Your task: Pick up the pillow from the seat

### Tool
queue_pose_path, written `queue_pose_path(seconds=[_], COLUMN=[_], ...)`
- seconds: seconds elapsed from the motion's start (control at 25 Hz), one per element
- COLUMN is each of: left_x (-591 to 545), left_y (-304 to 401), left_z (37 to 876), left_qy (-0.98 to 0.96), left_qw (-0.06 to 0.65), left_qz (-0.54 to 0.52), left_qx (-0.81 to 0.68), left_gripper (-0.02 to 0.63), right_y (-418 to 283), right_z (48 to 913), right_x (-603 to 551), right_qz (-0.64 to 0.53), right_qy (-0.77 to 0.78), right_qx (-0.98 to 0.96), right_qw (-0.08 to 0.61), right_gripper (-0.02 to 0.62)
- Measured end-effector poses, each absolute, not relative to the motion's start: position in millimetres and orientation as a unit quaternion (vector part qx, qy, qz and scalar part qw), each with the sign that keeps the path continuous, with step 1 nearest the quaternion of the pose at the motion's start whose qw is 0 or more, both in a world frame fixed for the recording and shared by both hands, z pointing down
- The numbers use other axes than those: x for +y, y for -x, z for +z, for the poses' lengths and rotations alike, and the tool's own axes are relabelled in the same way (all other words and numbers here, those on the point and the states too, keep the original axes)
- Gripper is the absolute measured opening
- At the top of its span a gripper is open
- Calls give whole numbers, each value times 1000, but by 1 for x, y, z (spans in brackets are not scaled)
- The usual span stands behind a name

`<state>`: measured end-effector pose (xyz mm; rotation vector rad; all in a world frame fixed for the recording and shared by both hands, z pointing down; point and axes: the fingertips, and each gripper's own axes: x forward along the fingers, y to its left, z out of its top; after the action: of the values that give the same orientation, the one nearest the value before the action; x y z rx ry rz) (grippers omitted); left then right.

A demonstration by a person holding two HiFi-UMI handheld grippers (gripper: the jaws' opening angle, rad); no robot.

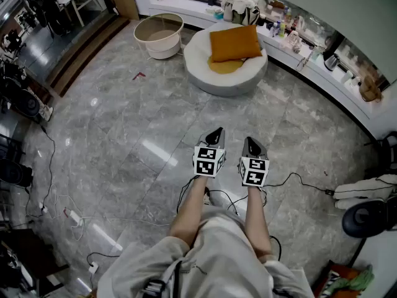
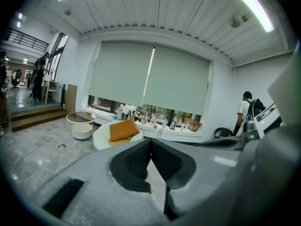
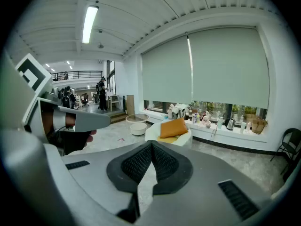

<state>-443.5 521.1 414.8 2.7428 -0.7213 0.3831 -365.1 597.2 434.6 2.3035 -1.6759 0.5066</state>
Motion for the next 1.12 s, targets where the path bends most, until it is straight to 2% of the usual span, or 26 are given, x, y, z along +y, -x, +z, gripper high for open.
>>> queue_pose_path(seconds=[0.4, 0.76, 0.96, 1.12], left_x=[457, 443, 434, 419], left_y=[441, 441, 434, 427], left_z=[449, 470, 463, 479], left_qy=[-946, -941, -937, -934], left_qw=[174, 213, 227, 224], left_qz=[153, 162, 153, 165], left_qx=[-227, -209, -217, -224], left_gripper=[9, 9, 9, 9], right_y=[351, 347, 341, 326], right_z=[460, 466, 465, 490], right_x=[537, 527, 509, 493], right_qz=[191, 218, 232, 243], right_qy=[-807, -811, -797, -796], right_qx=[-542, -531, -554, -547], right_qw=[139, 113, 69, 84], right_gripper=[6, 7, 8, 8])
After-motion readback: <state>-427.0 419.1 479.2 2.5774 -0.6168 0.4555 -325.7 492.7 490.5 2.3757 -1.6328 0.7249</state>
